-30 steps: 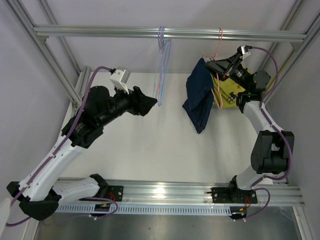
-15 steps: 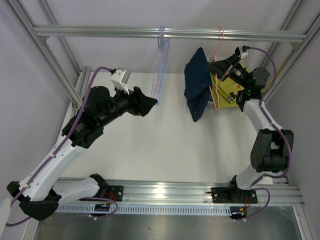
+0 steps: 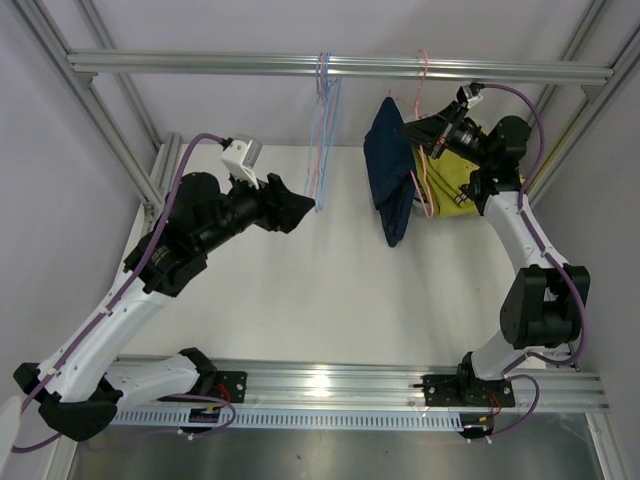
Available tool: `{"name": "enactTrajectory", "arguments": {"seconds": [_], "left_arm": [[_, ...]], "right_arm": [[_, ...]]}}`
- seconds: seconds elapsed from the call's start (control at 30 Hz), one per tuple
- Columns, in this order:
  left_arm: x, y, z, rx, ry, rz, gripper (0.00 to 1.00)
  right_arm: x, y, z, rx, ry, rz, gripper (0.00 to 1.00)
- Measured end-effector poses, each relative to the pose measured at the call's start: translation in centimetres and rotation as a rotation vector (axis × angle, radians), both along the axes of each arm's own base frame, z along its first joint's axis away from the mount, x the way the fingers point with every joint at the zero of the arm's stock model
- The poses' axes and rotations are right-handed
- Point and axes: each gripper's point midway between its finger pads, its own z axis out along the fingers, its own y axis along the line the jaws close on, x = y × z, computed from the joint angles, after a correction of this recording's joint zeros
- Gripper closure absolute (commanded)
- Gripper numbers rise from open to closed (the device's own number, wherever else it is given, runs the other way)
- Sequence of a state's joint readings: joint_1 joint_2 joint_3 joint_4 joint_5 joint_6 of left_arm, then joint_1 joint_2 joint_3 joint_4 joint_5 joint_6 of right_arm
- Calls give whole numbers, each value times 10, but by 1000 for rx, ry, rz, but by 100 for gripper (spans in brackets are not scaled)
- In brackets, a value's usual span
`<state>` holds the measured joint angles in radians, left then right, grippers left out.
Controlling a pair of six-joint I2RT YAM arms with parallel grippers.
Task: Remove the trousers from the hanger
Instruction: Pick up the hanger from the clothesline.
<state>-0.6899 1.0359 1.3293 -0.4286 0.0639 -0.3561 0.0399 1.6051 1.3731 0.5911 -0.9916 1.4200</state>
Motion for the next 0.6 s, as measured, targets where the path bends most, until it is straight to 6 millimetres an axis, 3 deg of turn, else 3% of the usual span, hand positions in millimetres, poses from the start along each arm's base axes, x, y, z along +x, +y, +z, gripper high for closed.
{"name": "enactTrajectory", "arguments": {"seconds": [0.2, 0.37, 0.6], "left_arm": [[0, 0, 0, 0, 0, 0, 29], [-1, -1, 0, -1, 0, -8, 29], [-2, -2, 0, -2, 2, -18, 29]], "right_arm": [[-6, 3, 2, -28, 19, -33, 100], [-16, 0, 20, -39, -2, -148, 100], [-20, 0, 20, -64, -2, -246, 100]]}}
